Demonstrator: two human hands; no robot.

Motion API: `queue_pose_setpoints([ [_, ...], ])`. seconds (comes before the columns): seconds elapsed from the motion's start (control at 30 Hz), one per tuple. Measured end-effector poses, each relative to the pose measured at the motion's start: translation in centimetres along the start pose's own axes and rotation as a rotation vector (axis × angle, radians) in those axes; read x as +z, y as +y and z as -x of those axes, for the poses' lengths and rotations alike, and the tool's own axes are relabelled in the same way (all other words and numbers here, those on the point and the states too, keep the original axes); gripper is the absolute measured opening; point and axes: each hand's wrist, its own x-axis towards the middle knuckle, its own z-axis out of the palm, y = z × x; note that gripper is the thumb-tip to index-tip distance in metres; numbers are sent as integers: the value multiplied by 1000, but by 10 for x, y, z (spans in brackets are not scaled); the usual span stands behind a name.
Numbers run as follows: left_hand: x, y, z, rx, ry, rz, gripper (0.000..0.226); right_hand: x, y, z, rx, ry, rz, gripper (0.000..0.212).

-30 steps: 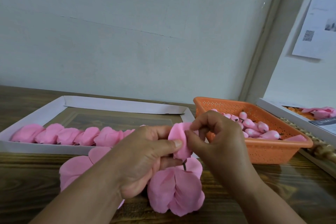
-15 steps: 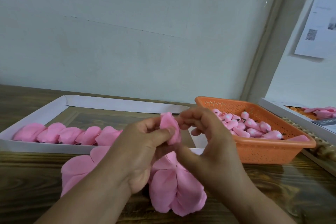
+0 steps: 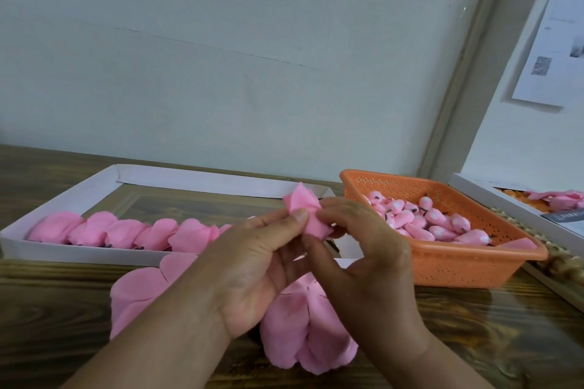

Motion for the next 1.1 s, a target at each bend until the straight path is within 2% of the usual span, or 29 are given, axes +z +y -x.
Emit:
queue_pose_setpoints([
  [0.1,-1,-2,0,6,-33,-97,35,0,-1,-1,67,-27,-72,17],
  [0.23,-1,-5,0,29,-134,-78,35,-3,-2,-2,110,-55,-175,18],
  [0.3,-1,-4,1,30,-181,-73,31,-3,-5,-2,147,-110,-286,24],
  [0.37,-2,-3,1,42,-215,-95,41,-4,-7,-3,193,-170,-404,32],
  [0.5,-1,-3,2,43,-198,-75,46,-6,-7,-3,321,-254,-583,28],
  [0.7,4,-7,1,69,-41,-35,29,5,-9,6,7,-162,-128,14],
  [0.83,6,-9,2,66,51,-24,43,7,-9,8,-60,-131,38,11],
  [0.93,6,-7,4,79,13,-64,47,3,-12,4,39,-187,-95,14],
  [1.03,6,-5,6,97,-99,-116,35,-2,-15,1,271,-235,-340,30],
  [1.1,5,-4,5,101,-112,-133,36,-3,-15,-1,375,-264,-457,25],
])
